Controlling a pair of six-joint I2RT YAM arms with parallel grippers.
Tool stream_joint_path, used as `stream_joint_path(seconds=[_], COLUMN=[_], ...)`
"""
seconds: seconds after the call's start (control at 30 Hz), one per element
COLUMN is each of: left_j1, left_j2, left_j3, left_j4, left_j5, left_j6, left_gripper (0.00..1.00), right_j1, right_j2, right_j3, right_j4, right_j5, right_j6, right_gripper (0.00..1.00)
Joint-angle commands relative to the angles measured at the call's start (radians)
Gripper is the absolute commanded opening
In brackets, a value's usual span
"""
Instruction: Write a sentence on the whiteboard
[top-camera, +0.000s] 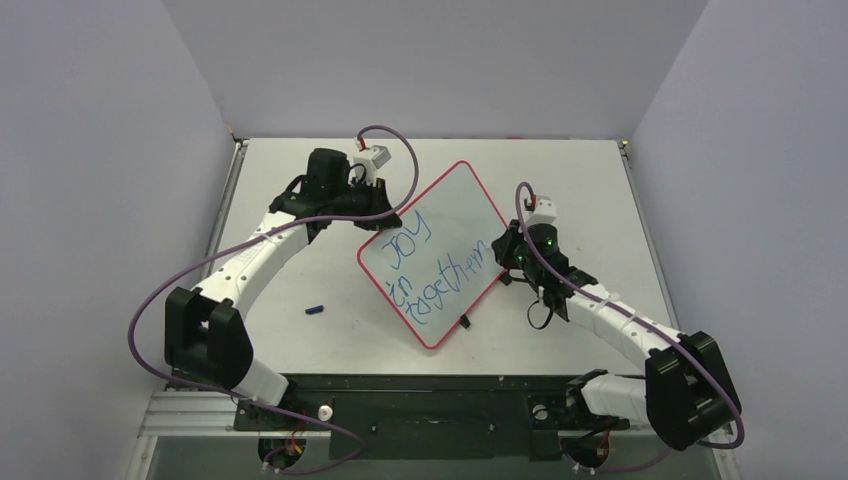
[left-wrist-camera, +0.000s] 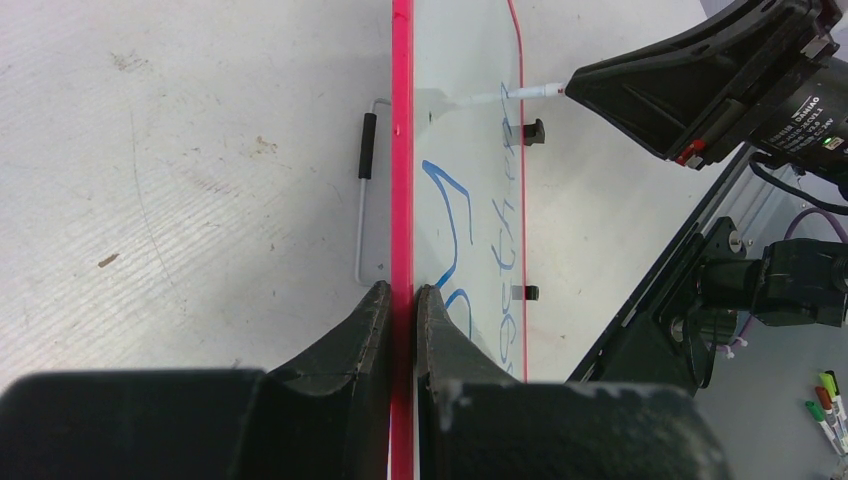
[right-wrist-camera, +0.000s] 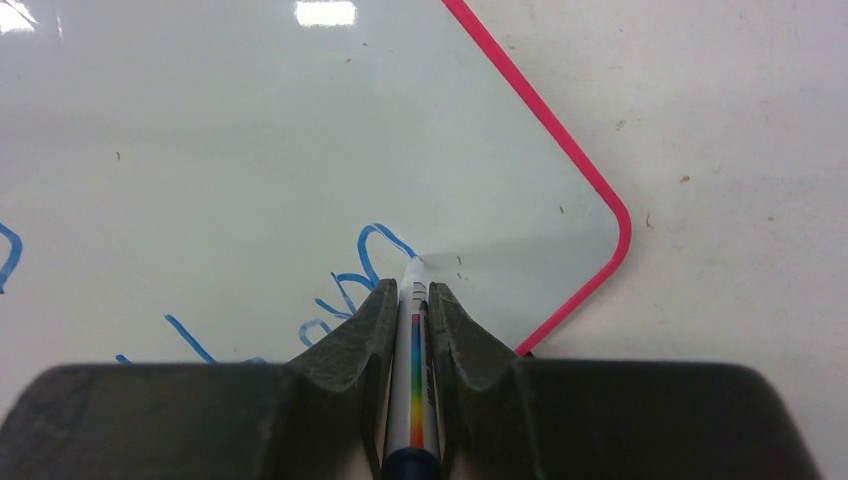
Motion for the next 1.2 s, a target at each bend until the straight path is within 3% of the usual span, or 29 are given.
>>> stream_joint_path(seconds=[0.0, 0.53, 1.17], left_j1=[0.001, 0.002, -0.001], left_j2=[-0.035, -0.044, -0.040], left_j3=[-0.001, -0.006, -0.005], left_j4=[0.027, 0.030, 0.032], left_j5=[-0.034, -0.033, -0.030], left_j6=[0.054, 0.054, 0.054], left_gripper=[0.00, 0.00, 0.00], right_j1=[0.002, -0.001, -0.057], right_j2=[-0.017, -0.149, 0.010], right_j3=[-0.038, 0.022, 0.086], right_j4=[-0.018, -0.123, -0.010], right_j5=[0.004, 0.062, -0.069], right_j6=[0.012, -0.021, 0.027], right_gripper=[0.00, 0.00, 0.00])
